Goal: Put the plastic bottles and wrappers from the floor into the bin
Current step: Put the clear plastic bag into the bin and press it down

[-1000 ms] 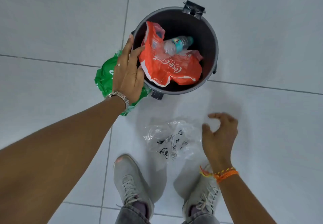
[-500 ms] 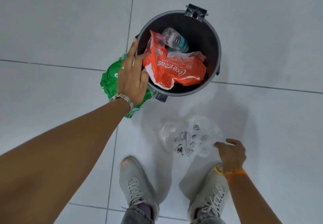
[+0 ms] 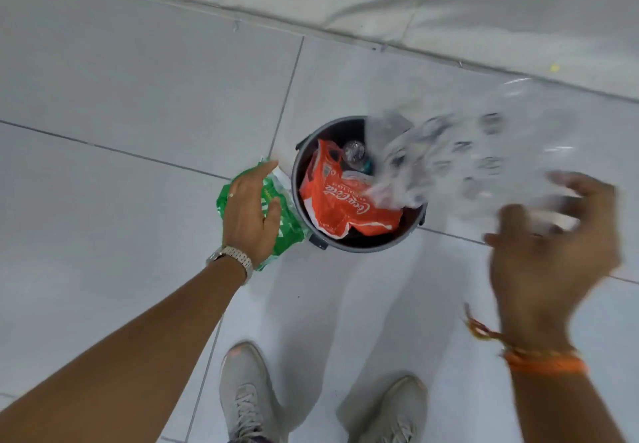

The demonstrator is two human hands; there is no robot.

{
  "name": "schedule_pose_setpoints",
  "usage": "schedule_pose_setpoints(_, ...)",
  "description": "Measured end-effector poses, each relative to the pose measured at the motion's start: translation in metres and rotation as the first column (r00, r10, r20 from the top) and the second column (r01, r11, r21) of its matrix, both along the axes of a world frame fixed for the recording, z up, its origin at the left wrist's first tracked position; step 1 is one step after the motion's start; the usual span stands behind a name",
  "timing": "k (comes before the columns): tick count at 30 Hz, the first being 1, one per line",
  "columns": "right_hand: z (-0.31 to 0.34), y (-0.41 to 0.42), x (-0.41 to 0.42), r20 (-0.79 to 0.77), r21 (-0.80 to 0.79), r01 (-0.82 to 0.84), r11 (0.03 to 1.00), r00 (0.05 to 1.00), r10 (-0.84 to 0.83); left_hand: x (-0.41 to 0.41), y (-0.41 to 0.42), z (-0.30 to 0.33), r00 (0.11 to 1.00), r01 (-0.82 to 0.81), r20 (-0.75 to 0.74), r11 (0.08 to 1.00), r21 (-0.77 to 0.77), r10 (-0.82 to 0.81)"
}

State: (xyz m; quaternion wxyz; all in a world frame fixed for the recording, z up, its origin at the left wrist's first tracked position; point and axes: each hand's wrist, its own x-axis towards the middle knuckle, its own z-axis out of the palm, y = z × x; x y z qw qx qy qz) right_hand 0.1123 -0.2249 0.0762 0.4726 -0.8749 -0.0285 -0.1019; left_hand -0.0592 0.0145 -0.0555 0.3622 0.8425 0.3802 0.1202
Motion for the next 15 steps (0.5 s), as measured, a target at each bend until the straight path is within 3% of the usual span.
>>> schedule_pose_setpoints(2, -0.024, 0.028, -0.01, 0.052, -0.275, -0.1, 0.956, 0.992, 0.119, -0.022, 0.0, -0.003, 0.999, -0.026, -0.033, 0.999, -0.02, 0.025)
schedule_pose_setpoints(5, -0.06, 0.075, -0.02, 0.011, -0.58, -0.163, 0.798, 0.978, 0.208, -0.057, 0.0, -0.016, 0.991, -0.056, -0.122, 0.997, -0.053, 0.049)
schedule_pose_setpoints(8, -0.099, 0.099, -0.019, -0.192, -0.792, -0.337, 0.509, 0.929, 0.316, -0.087, -0.002, -0.031, 0.978, -0.058, -0.203, 0.995, -0.079, 0.041)
schedule_pose_setpoints(12, -0.146, 0.114, -0.024, -0.585, -0.795, -0.606, -0.022, 0.756, 0.293, -0.105, -0.008, -0.047, 0.958, -0.006, -0.286, 0.995, -0.098, -0.023)
schedule_pose_setpoints(13, -0.156, 0.113, -0.022, -0.666, -0.74, -0.665, -0.101, 0.702, 0.251, -0.106, -0.008, -0.051, 0.939, 0.015, -0.339, 0.994, -0.107, -0.051)
schedule_pose_setpoints(15, -0.169, 0.112, -0.015, -0.78, -0.622, -0.771, -0.14, 0.593, 0.201, -0.106, -0.009, -0.058, 0.853, 0.07, -0.506, 0.989, -0.131, -0.127)
